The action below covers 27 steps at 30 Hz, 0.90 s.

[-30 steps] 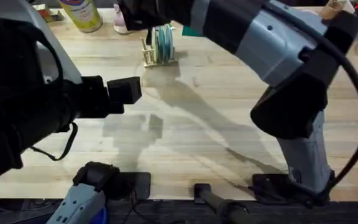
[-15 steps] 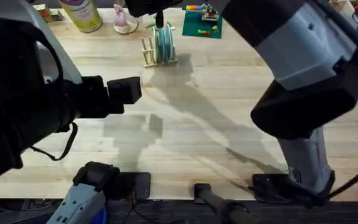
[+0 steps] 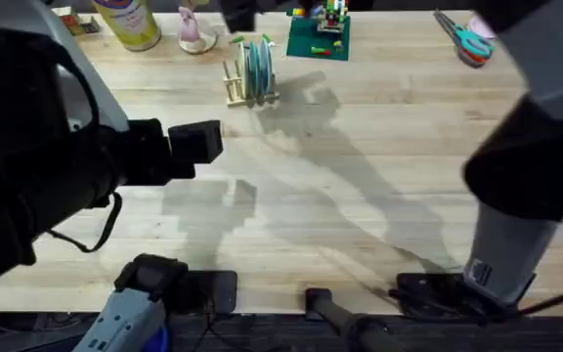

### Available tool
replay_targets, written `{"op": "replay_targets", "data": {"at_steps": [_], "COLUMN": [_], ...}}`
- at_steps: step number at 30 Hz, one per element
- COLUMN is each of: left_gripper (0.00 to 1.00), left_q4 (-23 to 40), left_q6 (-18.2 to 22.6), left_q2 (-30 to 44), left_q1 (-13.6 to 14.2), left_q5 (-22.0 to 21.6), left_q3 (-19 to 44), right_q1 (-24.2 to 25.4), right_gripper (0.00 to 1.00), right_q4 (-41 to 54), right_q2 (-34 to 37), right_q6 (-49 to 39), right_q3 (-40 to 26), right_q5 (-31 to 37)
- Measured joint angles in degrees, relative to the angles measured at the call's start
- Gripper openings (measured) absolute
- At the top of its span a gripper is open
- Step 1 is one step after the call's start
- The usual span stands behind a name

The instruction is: Pick up the plates from the table one by one and place each into a slot on the dish rack.

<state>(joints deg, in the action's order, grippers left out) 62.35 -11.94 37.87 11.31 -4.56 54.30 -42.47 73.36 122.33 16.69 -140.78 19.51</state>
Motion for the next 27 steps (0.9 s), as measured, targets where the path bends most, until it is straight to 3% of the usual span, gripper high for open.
{"op": "replay_targets", "data": {"at_steps": [5, 19, 27], "left_gripper": [0.992, 0.993, 0.993], "left_q4": [0.0, 0.0, 0.0], "left_q6": [0.0, 0.0, 0.0], "left_q2": [0.0, 0.0, 0.0], "left_q1": [0.0, 0.0, 0.0], "left_q5": [0.0, 0.0, 0.0], "left_q3": [0.0, 0.0, 0.0], "right_q1": [2.1, 3.8, 8.7], "right_gripper": [0.998, 0.998, 0.998], "right_q4": [1.1, 4.7, 4.4], "right_q2": [-3.1, -3.2, -8.0], "right_q6": [-1.2, -2.2, -2.2], "right_q3": [7.3, 8.4, 15.6], "right_q5": [-0.9, -3.5, -7.0]}}
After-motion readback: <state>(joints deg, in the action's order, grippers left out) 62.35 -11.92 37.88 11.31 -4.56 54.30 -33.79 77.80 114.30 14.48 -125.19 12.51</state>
